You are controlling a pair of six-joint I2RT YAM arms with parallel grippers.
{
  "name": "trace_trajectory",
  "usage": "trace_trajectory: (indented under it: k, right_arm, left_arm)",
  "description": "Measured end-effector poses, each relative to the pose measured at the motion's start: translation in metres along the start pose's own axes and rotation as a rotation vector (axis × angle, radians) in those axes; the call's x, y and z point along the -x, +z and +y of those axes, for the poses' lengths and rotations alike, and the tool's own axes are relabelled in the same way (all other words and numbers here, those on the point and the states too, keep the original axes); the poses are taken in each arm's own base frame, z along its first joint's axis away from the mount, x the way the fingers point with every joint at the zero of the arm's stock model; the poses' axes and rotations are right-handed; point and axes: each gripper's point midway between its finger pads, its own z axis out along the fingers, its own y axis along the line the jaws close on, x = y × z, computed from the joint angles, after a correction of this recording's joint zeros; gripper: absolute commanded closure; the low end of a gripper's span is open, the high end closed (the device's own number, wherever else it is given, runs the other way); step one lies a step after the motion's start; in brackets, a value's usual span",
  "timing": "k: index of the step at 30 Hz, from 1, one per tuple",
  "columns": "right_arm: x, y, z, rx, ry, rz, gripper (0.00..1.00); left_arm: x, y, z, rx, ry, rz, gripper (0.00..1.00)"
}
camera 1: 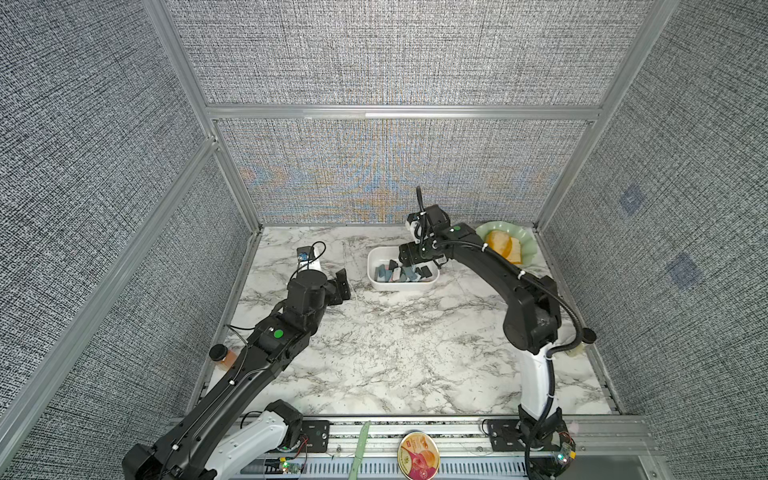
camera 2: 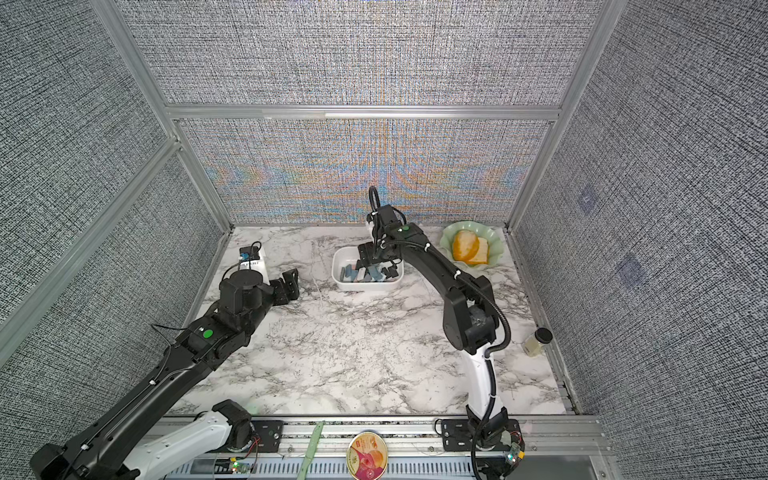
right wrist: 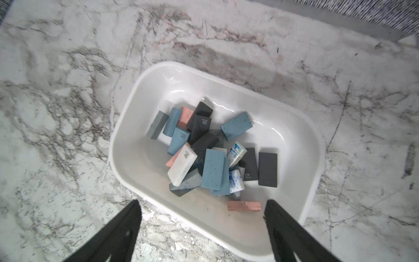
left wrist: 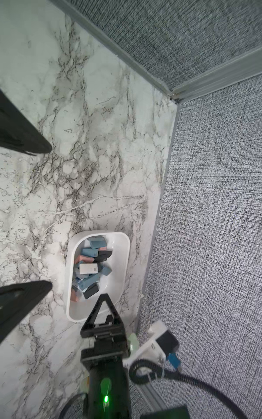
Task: Put the eraser in the storage box
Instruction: Place the eraser in the storage box, then reset both arms
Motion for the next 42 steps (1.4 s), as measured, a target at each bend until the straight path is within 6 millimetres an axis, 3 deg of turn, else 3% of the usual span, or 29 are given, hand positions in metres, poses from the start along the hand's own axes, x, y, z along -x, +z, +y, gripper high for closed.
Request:
trace_trajectory:
  k: [5, 8, 11, 15, 18, 22, 26, 35, 42]
  right_arm:
    - [0.013, -0.059, -0.005, -0.010, -0.004, -0.102, 0.01]
    - [0.009, -0.095, -0.023, -0.050, 0.012, -0.169, 0.01]
    - [-0.010, -0.124, -0.059, -0.119, 0.057, -0.225, 0.01]
    - [-0.055, -0.146, -0.121, -0.249, 0.154, -0.277, 0.01]
    - [-0.100, -0.147, -0.160, -0.342, 0.212, -0.291, 0.01]
    - [-0.160, -0.132, -0.194, -0.433, 0.258, -0.294, 0.01]
    - [-0.194, -0.114, -0.215, -0.477, 0.279, -0.321, 0.01]
    - [-0.210, -0.079, -0.231, -0.485, 0.276, -0.406, 0.01]
    - [-0.201, -0.083, -0.236, -0.505, 0.258, -0.495, 0.01]
  left_arm:
    - [0.013, 0.000, 0.017, 0.096, 0.053, -0.077, 0.00]
    - [0.005, 0.005, 0.039, 0.192, 0.082, -0.115, 0.00]
    - [-0.010, 0.011, 0.072, 0.308, 0.087, -0.144, 0.00]
    - [-0.033, 0.015, 0.114, 0.436, 0.077, -0.184, 0.01]
    - [-0.054, 0.016, 0.136, 0.485, 0.083, -0.212, 0.01]
    - [-0.074, 0.014, 0.158, 0.530, 0.092, -0.236, 0.00]
    - [-0.088, 0.012, 0.172, 0.542, 0.098, -0.258, 0.00]
    - [-0.101, 0.016, 0.174, 0.473, 0.129, -0.282, 0.00]
    - [-0.105, 0.046, 0.180, 0.457, 0.161, -0.219, 0.00]
